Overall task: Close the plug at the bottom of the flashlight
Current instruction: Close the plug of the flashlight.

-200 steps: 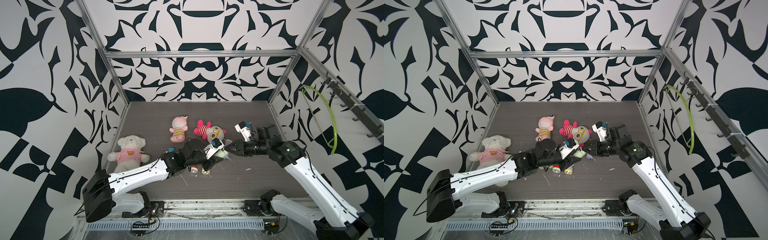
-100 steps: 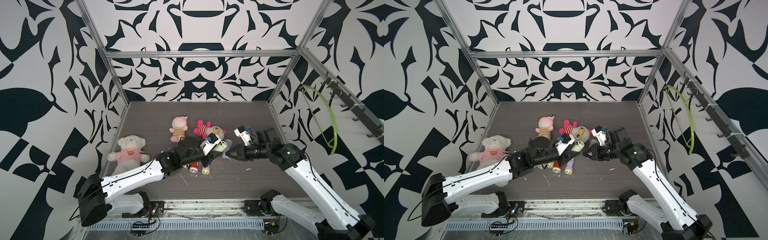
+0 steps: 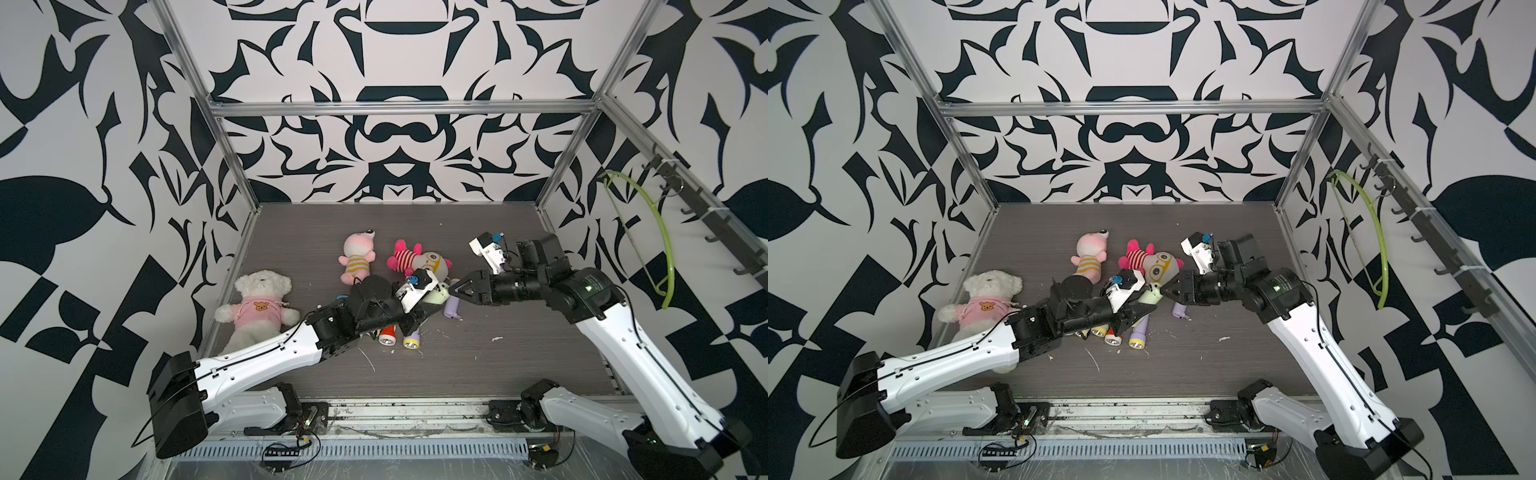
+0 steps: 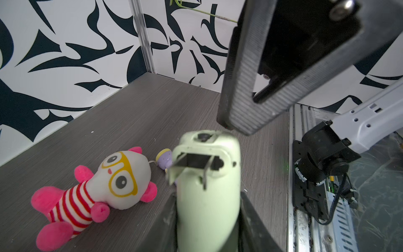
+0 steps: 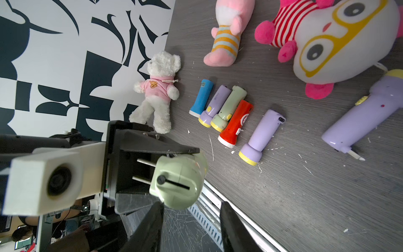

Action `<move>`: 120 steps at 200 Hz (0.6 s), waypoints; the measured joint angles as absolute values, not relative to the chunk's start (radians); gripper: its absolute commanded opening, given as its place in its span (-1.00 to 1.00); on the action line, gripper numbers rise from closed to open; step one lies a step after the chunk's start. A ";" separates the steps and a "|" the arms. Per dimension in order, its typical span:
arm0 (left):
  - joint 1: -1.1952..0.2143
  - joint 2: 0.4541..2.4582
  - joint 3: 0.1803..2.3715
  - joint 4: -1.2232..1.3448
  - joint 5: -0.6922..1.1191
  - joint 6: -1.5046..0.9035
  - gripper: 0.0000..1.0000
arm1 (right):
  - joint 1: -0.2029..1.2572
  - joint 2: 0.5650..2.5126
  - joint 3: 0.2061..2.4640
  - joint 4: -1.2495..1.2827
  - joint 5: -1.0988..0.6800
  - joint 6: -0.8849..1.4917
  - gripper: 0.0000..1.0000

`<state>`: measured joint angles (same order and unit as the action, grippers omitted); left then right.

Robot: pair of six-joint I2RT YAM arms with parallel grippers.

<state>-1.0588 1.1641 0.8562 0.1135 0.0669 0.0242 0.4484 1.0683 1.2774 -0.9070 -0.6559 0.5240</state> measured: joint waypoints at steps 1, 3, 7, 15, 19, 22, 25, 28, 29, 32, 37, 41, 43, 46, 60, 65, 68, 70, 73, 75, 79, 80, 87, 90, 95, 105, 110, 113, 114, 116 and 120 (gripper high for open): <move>-1.059 1.164 0.856 0.113 0.067 0.025 -0.55 | 0.448 1.069 1.278 -0.908 -0.657 0.524 -0.08; -1.059 1.164 0.856 0.114 0.067 0.026 -0.55 | 0.448 1.074 1.281 -0.908 -0.660 0.524 -0.08; -1.059 1.164 0.856 0.114 0.067 0.028 -0.55 | 0.448 1.084 1.287 -0.910 -0.667 0.523 -0.08; -1.059 1.164 0.856 0.113 0.067 0.031 -0.55 | 0.448 1.102 1.298 -0.914 -0.681 0.523 -0.08; -1.059 1.164 0.856 0.113 0.067 0.033 -0.55 | 0.447 1.112 1.305 -0.915 -0.690 0.523 -0.08; -1.059 1.164 0.856 0.113 0.067 0.035 -0.55 | 0.447 1.119 1.309 -0.916 -0.696 0.523 -0.08; -1.059 1.164 0.856 0.113 0.067 0.035 -0.55 | 0.447 1.127 1.313 -0.916 -0.703 0.523 -0.08; -1.059 1.164 0.856 0.113 0.067 0.037 -0.55 | 0.447 1.134 1.316 -0.916 -0.709 0.523 -0.08; -1.059 1.164 0.856 0.113 0.067 0.038 -0.55 | 0.447 1.137 1.318 -0.916 -0.712 0.523 -0.09; -1.059 1.164 0.856 0.113 0.067 0.039 -0.55 | 0.447 1.143 1.320 -0.916 -0.718 0.523 -0.09; -1.059 1.164 0.856 0.110 0.067 0.041 -0.55 | 0.447 1.153 1.324 -0.915 -0.728 0.523 -0.09; -1.059 1.164 0.856 0.107 0.066 0.042 -0.55 | 0.447 1.161 1.326 -0.915 -0.735 0.523 -0.09; -1.059 1.164 0.856 0.107 0.066 0.043 -0.55 | 0.447 1.163 1.327 -0.915 -0.738 0.524 -0.09; -1.059 1.164 0.856 0.106 0.067 0.044 -0.55 | 0.447 1.168 1.327 -0.914 -0.744 0.524 -0.10; -1.059 1.164 0.856 0.101 0.066 0.047 -0.55 | 0.447 1.180 1.327 -0.912 -0.765 0.524 -0.11; -1.059 1.164 0.856 0.100 0.066 0.049 -0.55 | 0.447 1.184 1.327 -0.912 -0.769 0.524 -0.12; -1.059 1.164 0.856 0.100 0.066 0.049 -0.55 | 0.447 1.184 1.327 -0.912 -0.771 0.524 -0.12; -1.059 1.164 0.856 0.099 0.066 0.049 -0.55 | 0.447 1.184 1.327 -0.913 -0.772 0.525 -0.13; -1.059 1.164 0.856 0.099 0.066 0.050 -0.55 | 0.447 1.185 1.327 -0.913 -0.773 0.525 -0.14; -1.059 1.164 0.856 0.099 0.066 0.050 -0.55 | 0.447 1.185 1.327 -0.913 -0.774 0.525 -0.15; -1.059 1.164 0.856 0.100 0.066 0.050 -0.55 | 0.446 1.185 1.327 -0.913 -0.775 0.524 -0.18; -1.059 1.164 0.856 0.100 0.066 0.050 -0.55 | 0.445 1.184 1.327 -0.912 -0.775 0.524 -0.18; -1.059 1.164 0.856 0.101 0.066 0.051 -0.55 | 0.444 1.184 1.327 -0.911 -0.776 0.527 -0.22; -1.059 1.164 0.856 0.100 0.066 0.053 -0.55 | 0.443 1.184 1.327 -0.911 -0.776 0.532 -0.24; -1.059 1.164 0.856 0.099 0.066 0.053 -0.55 | 0.442 1.184 1.327 -0.910 -0.778 0.533 -0.26; -1.058 1.164 0.856 0.097 0.066 0.053 -0.55 | 0.439 1.184 1.327 -0.908 -0.781 0.536 -0.29; -1.058 1.164 0.856 0.096 0.065 0.053 -0.55 | 0.438 1.184 1.327 -0.907 -0.781 0.538 -0.31; -1.058 1.163 0.856 0.096 0.065 0.053 -0.55 | 0.437 1.184 1.327 -0.907 -0.781 0.538 -0.33; -1.058 1.163 0.856 0.096 0.065 0.053 -0.55 | 0.437 1.184 1.327 -0.906 -0.781 0.538 -0.33; -1.058 1.163 0.856 0.097 0.065 0.053 -0.55 | 0.437 1.184 1.327 -0.906 -0.781 0.539 -0.34; -1.058 1.163 0.856 0.096 0.064 0.053 -0.55 | 0.436 1.184 1.327 -0.905 -0.781 0.539 -0.36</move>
